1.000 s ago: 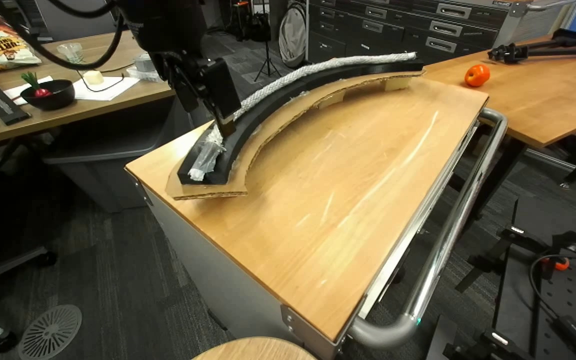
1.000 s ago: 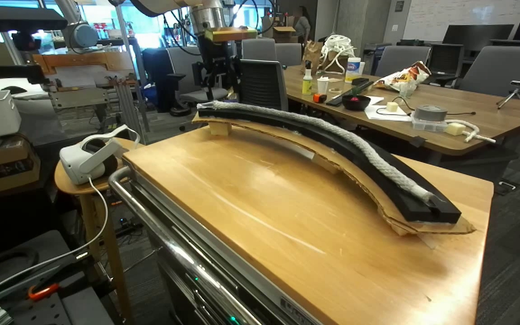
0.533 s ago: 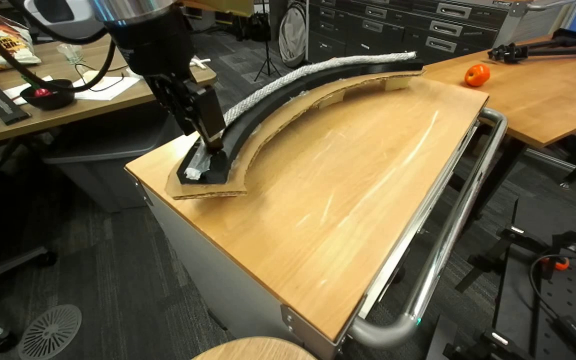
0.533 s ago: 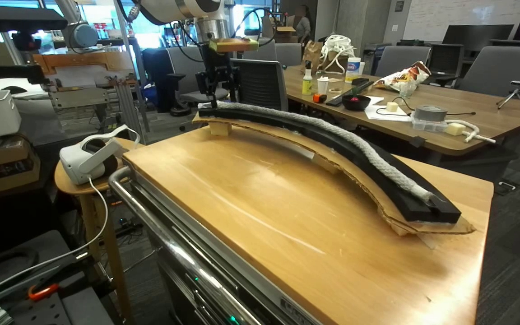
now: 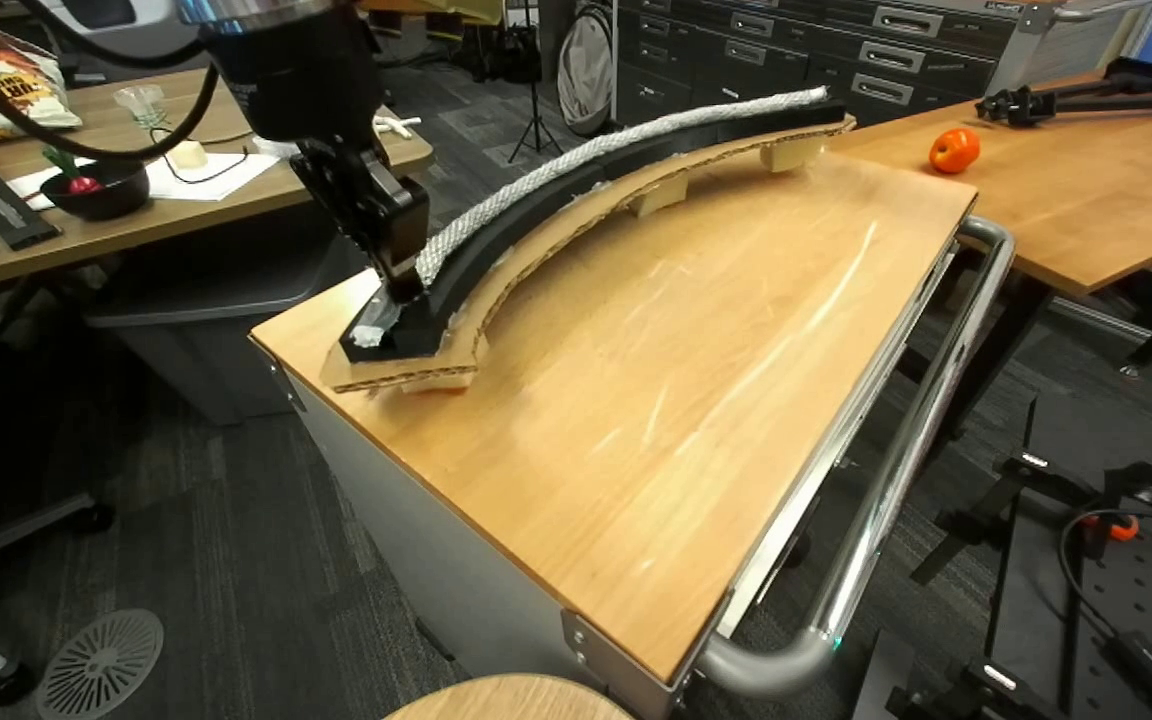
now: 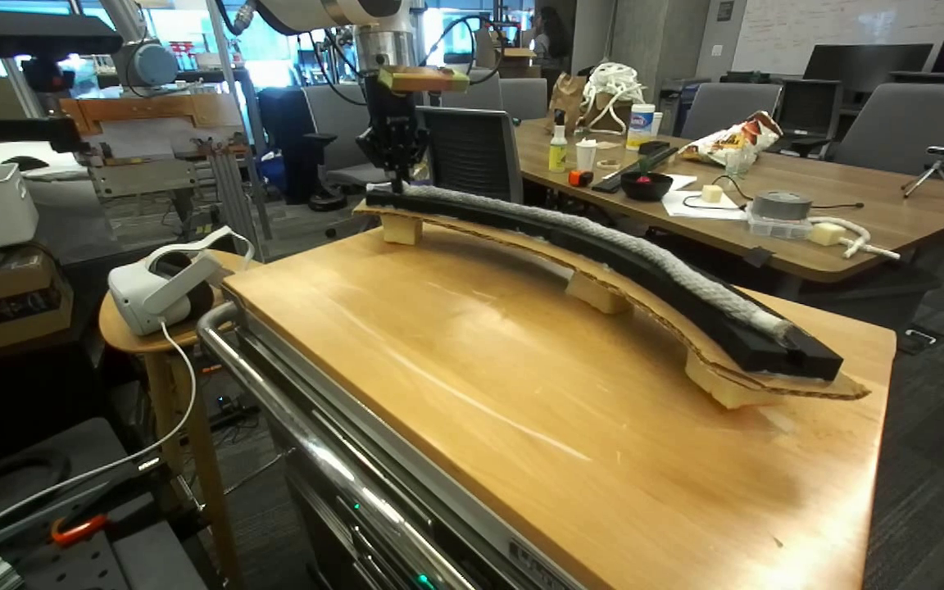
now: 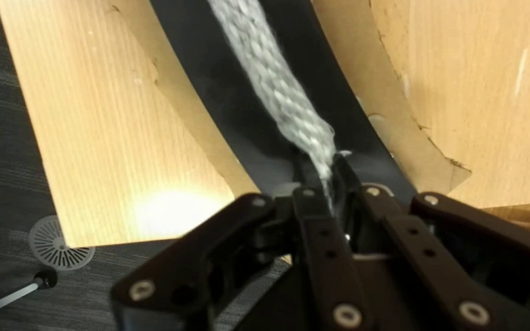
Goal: Take the rope and put it on the table
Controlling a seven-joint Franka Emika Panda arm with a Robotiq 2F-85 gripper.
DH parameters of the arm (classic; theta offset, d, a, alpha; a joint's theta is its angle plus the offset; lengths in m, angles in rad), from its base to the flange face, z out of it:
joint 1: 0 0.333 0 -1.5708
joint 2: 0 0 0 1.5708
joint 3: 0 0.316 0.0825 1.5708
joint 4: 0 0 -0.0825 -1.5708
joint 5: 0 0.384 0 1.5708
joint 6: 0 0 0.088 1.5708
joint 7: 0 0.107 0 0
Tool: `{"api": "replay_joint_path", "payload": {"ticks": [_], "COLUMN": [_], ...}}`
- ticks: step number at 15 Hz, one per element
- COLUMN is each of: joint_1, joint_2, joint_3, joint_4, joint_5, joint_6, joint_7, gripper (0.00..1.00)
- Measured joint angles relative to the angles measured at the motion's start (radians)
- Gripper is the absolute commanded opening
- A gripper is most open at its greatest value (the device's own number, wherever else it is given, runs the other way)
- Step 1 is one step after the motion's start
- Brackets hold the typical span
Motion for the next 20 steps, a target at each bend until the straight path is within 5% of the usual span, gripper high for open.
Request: {"api": "replay_joint_path", "payload": {"ticks": [8,12,20], "joint_1": [-0.006,-0.006,-0.081], "joint_2": [-0.074,-0.192,-0.24], "joint_3": [0.007,0.007,0.021], "joint_4": [-0.049,-0.15,-0.329], "joint_5": [0.023,0.03,0.301], "joint_6": [-0.035,-0.175,-0.142], "joint_7": [-0.023,-0.008,-0.103], "gripper": [0.06,0.07,0.07]}}
